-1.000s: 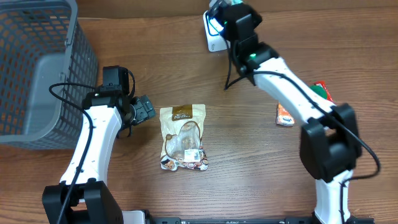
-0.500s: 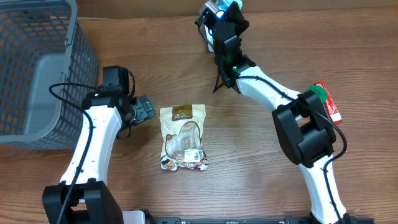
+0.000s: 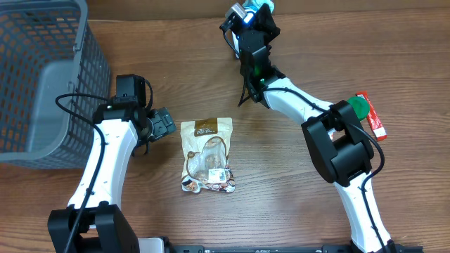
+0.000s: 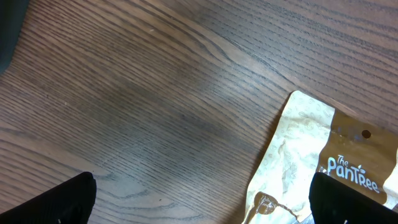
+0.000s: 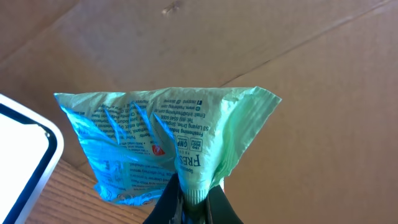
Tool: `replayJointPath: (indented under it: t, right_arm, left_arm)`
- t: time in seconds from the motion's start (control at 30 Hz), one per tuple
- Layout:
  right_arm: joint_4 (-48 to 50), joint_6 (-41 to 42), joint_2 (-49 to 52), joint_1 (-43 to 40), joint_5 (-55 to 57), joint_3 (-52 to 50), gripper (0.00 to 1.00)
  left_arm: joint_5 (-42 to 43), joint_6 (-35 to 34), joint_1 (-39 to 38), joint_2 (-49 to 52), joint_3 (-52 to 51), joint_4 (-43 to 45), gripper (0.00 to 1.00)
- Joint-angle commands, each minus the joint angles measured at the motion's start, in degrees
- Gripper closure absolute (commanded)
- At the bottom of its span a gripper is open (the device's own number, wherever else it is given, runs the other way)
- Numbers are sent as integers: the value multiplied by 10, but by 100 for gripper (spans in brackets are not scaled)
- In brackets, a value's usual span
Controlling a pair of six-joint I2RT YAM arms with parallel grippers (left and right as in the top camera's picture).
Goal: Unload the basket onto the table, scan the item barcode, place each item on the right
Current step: 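Hold the wipes pack in front of the white scanner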
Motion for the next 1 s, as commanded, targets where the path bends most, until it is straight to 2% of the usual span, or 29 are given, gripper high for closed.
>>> replayJointPath:
  t: [0.0, 0.53, 0.97]
  right_arm:
    - [-11, 10, 0, 5, -3, 12, 96]
    - [-23, 23, 42, 14, 1, 12, 97]
    - [-111, 27, 42, 35, 1, 12, 97]
  left_arm:
    - [-6, 7, 1, -1, 8, 0, 0]
    - [-6, 7, 1, -1, 8, 0, 0]
    - [-6, 7, 1, -1, 8, 0, 0]
